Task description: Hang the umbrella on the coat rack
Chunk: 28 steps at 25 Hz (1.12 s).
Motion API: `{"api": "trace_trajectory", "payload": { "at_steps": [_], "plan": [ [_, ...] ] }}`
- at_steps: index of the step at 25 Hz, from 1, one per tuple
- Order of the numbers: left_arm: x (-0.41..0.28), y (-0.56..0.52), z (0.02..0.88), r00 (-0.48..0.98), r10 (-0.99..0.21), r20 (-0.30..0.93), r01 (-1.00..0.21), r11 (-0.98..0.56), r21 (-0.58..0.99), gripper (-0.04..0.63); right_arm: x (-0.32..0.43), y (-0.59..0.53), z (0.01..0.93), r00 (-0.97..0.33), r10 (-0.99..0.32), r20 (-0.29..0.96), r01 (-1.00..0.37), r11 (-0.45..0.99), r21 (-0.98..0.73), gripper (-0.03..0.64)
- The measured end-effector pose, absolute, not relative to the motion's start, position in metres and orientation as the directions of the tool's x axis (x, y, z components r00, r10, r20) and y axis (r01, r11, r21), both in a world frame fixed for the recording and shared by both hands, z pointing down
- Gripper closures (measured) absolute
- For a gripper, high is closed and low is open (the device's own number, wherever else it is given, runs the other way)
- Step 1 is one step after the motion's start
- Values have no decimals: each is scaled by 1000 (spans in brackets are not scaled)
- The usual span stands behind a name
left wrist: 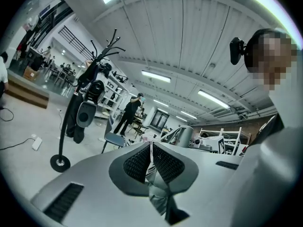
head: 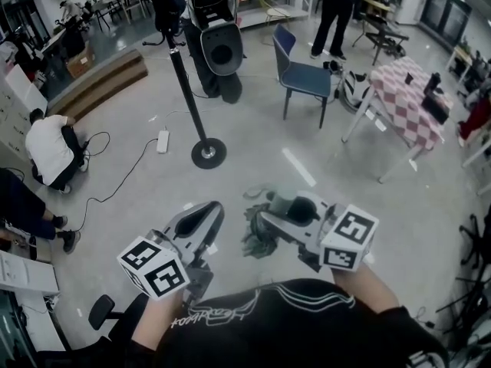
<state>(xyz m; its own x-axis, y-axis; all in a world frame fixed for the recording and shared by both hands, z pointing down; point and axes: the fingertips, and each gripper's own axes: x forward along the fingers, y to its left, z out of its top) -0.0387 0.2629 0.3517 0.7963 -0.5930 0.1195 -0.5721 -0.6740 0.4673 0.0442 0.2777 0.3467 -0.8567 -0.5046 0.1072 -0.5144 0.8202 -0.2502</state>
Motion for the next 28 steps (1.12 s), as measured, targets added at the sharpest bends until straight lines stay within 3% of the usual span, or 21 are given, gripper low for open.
{"api": "trace_trajectory", "payload": {
  "at_steps": [11, 28],
  "plan": [
    [12, 216, 350, 785, -608, 118, -587, -671, 453, 580, 97, 228, 348, -857, -507, 96, -514, 825, -235, 459],
    [2, 145, 345, 785, -615, 73, -576, -681, 453, 580, 95, 157, 349, -848, -521, 96, -527, 813, -248, 459]
  ]
}}
